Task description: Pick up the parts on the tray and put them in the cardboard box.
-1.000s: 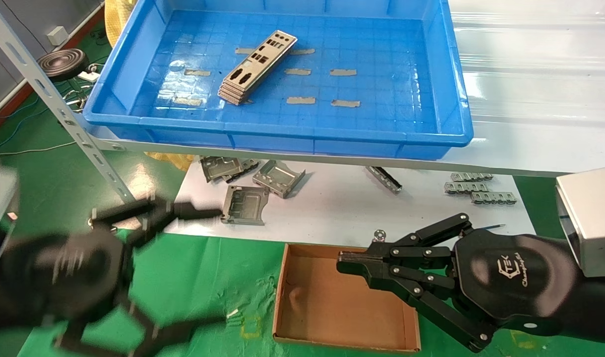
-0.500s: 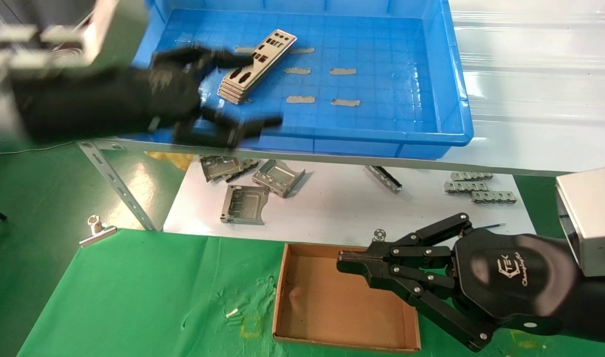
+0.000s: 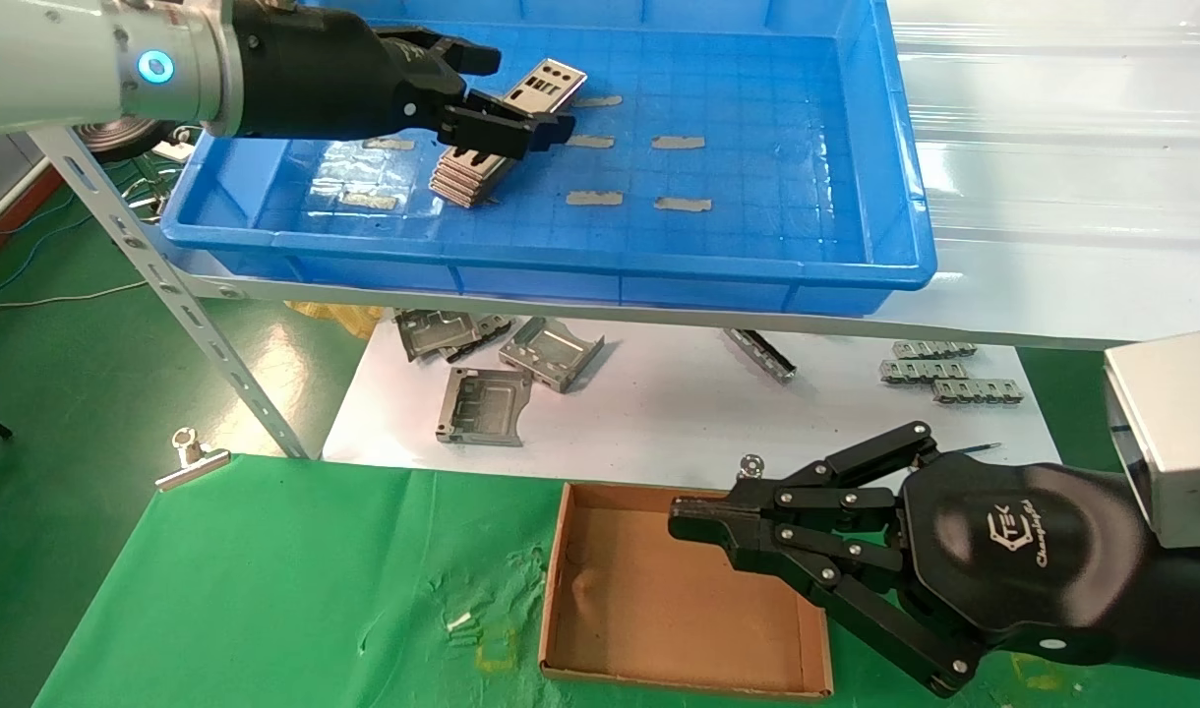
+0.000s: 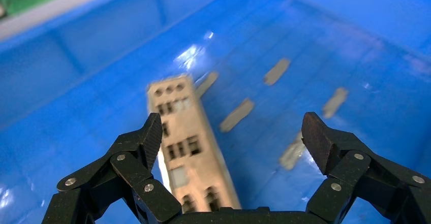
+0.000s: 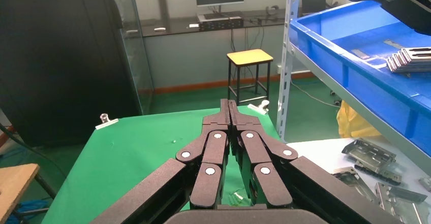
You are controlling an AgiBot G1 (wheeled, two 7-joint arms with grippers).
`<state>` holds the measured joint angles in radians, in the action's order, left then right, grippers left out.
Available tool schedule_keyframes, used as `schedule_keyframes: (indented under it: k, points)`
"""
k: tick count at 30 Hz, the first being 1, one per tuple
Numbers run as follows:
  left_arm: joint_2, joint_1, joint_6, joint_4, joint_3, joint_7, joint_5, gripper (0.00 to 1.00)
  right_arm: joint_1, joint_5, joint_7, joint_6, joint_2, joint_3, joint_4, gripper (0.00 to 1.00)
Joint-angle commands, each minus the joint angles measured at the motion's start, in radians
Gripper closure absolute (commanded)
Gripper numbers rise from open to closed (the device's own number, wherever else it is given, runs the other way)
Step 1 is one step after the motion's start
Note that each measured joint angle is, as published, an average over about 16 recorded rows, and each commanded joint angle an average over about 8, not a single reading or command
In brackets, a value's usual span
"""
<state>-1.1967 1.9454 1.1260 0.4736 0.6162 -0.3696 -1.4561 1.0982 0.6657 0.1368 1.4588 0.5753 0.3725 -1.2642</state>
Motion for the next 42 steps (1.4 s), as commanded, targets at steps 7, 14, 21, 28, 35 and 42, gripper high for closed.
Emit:
schedule_keyframes:
  k: [7,14,21,28,35,42]
  points:
    - [-0.082,0.078,-0.033,-0.201,0.025,0.026,-0.043,0.0,0.0,0.0,0.0,0.0,0.0,0.0,0.0,1.0]
    - [-0.113,0.101,-0.052,-0.294,0.021,0.077,-0.037,0.0,0.0,0.0,0.0,0.0,0.0,0.0,0.0,0.47]
    - [-0.128,0.108,-0.066,-0.344,0.013,0.121,-0.025,0.34,0.0,0.0,0.0,0.0,0.0,0.0,0.0,0.0]
    - [-0.135,0.111,-0.067,-0.369,0.009,0.146,-0.015,1.0,0.0,0.0,0.0,0.0,0.0,0.0,0.0,0.0]
    - [-0.141,0.109,-0.087,-0.378,0.01,0.162,-0.013,1.0,0.0,0.0,0.0,0.0,0.0,0.0,0.0,0.0]
    - [-0.142,0.102,-0.101,-0.375,0.01,0.178,-0.008,1.0,0.0,0.0,0.0,0.0,0.0,0.0,0.0,0.0]
